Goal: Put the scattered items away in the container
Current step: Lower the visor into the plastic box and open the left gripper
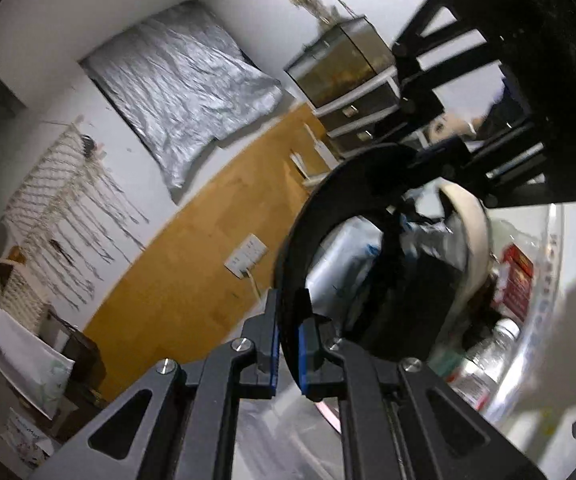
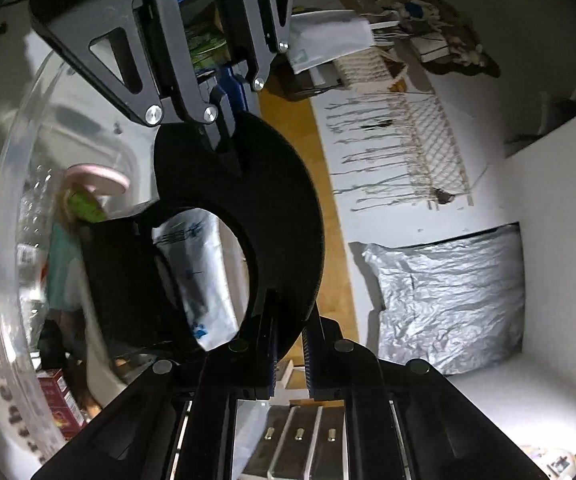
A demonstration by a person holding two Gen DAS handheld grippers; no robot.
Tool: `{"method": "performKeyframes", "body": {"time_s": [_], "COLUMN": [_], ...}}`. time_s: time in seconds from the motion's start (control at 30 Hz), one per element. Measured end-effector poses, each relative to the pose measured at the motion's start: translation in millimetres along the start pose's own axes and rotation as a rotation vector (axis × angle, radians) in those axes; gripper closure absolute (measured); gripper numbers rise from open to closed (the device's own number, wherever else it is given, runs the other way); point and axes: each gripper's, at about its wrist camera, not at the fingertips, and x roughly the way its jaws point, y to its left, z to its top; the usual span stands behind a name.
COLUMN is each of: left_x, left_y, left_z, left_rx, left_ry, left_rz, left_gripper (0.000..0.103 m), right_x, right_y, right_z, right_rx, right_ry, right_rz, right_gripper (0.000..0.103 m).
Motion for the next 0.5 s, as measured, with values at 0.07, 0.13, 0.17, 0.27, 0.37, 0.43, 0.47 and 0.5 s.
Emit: {"method": "performKeyframes", "body": {"time_s": [0.07, 0.13, 0.17, 0.27, 0.37, 0.43, 0.47, 0.5], "left_x": [-1.2, -3.5, -4.7, -8.9, -12.5, -14.4, -14.6, -14.9], "left_y": [-9.1, -14.8, -16.1, -18.4, -24.9, -31.1, -32.4, -33.2], "left_z": [-1.6, -2.9, -3.4, -3.5, -3.7, -3.1, -2.7, -2.1], "left_rx": [0.012, 0.011, 0.003, -0.033, -0.051, -0.05, -0.059, -0.07], "left_ry": [0.013, 0.021, 0.025, 0.046, 0.057, 0.058, 0.061, 0.065], "left_rz": [-0.035, -0.057, -0.069, -0.124, -0.173, -0.195, -0.207, -0.218], "left_gripper": [0.096, 0.095, 0.095, 0.095, 0.095, 0.093, 0.093, 0.092], "right_x": [-2.3, -6.0, -7.6, -14.9, -22.4, -25.8, -26.6, -27.2], "right_y": [5.7, 7.7, 7.7, 5.7, 6.5, 8.2, 9.0, 9.7], "right_z": [0.0, -0.2, -0.4, 0.1, -0.9, -2.9, -3.9, -4.9], "right_rx": [0.0, 0.017, 0.033, 0.071, 0.085, 0.087, 0.092, 0.098], "right_ry": [-0.001, 0.007, 0.016, 0.044, 0.075, 0.094, 0.104, 0.115], "right_rz": [0.038, 0.078, 0.106, 0.192, 0.268, 0.293, 0.307, 0.321], "right_gripper": [0.093, 0.093, 0.093, 0.093, 0.093, 0.093, 0.093, 0.093]}}
